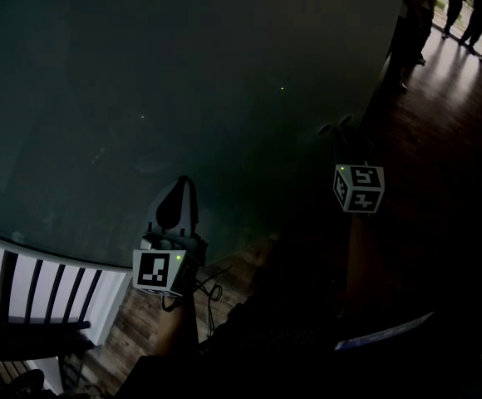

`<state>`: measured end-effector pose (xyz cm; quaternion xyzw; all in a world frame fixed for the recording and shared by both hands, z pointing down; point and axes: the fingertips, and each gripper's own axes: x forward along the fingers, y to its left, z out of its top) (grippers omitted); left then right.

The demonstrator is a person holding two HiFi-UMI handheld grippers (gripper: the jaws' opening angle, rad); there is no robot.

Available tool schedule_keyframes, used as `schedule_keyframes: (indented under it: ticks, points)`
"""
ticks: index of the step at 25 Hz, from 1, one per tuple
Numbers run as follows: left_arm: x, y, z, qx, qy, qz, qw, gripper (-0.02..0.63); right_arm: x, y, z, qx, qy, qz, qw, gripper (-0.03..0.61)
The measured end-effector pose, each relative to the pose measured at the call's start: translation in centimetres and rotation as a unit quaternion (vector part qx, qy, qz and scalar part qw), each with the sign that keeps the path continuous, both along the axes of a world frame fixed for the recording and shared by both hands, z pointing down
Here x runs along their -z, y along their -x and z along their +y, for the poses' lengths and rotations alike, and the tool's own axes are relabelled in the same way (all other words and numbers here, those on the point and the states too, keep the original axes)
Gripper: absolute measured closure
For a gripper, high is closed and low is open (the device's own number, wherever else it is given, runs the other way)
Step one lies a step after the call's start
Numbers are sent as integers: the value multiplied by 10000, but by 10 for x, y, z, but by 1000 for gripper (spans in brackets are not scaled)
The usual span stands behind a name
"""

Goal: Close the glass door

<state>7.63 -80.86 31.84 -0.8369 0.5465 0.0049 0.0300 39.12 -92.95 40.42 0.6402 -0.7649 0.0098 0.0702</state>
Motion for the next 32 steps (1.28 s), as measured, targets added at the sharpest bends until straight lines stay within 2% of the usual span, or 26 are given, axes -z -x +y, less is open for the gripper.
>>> schedule_keyframes:
  ticks: [11,19,32]
  points:
    - [2,10,-7,3,-19,-47,10000,612,-4,14,-24,216,211,88,9995,432]
    - [3,10,-10,101,-56,-63,9999,612,-11,11,-39,288,340,55,9990,433]
    - [4,10,-9,116,-66,-68,9999,612,-12,-3,-37,60,246,-141,9996,446]
